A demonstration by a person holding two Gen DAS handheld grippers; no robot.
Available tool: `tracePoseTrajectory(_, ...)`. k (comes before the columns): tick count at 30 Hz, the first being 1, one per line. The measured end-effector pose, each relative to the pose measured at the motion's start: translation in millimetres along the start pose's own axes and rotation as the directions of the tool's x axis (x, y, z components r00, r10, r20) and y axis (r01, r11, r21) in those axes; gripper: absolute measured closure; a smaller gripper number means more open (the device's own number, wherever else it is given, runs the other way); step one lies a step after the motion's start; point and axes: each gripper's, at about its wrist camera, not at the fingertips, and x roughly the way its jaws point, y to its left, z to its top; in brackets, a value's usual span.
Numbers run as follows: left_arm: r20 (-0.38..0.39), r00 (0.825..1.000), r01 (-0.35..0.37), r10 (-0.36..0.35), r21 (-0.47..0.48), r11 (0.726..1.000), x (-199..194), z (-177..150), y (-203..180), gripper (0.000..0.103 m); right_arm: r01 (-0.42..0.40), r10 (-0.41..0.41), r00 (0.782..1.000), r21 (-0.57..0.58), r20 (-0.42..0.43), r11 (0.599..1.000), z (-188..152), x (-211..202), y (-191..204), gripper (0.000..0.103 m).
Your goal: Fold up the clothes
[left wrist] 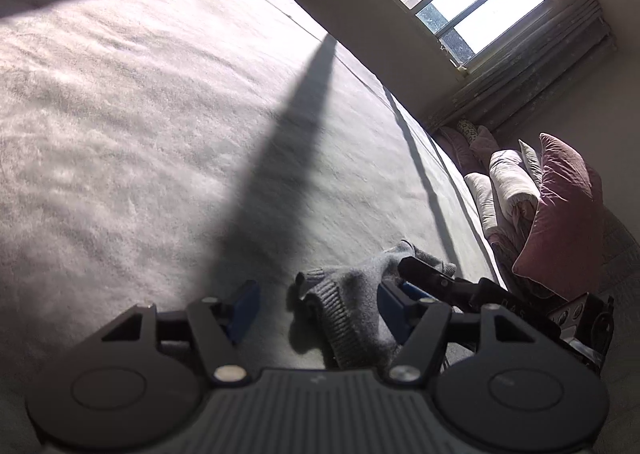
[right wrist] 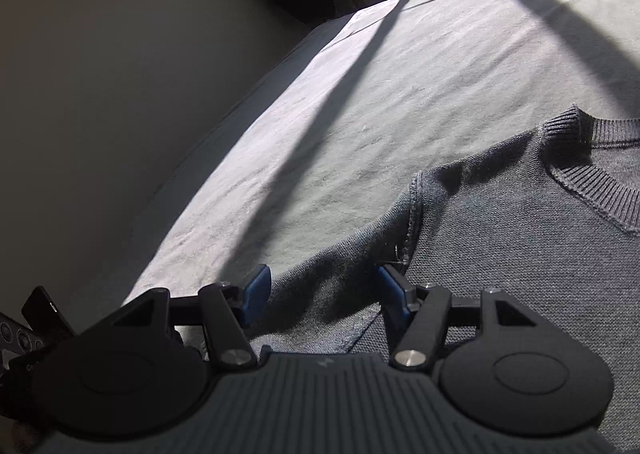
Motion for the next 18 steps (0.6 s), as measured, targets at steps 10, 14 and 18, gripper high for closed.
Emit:
tracePoseTrajectory(10, 0.059, 0.993, -0.104, 0.105, -0.031, 0.994, 13.6, 1.9, -9.8, 0.06, -0.058, 0.058, 0.998, 0.047, -0.009, 0.997, 2.4, -11.5, -3.2, 0.04)
tracePoseTrajectory(14, 0.059, 0.985, -0.163, 0.161, 0.04, 0.986, 22.2, -3.2, -24.1, 0.081, -0.068, 0.069, 0.998, 0.065, -0.003, 0.996, 2.4, -17.7, -4.8, 0.04)
tracePoseTrajectory(18, 0.064, 0.98, -0.197, 0.19, 0.149, 0.969, 24.1, -10.2, -34.3, 0.082, -0.064, 0.063, 0.998, 0.076, 0.006, 0.995, 3.3, -22.3, -7.1, 0.04)
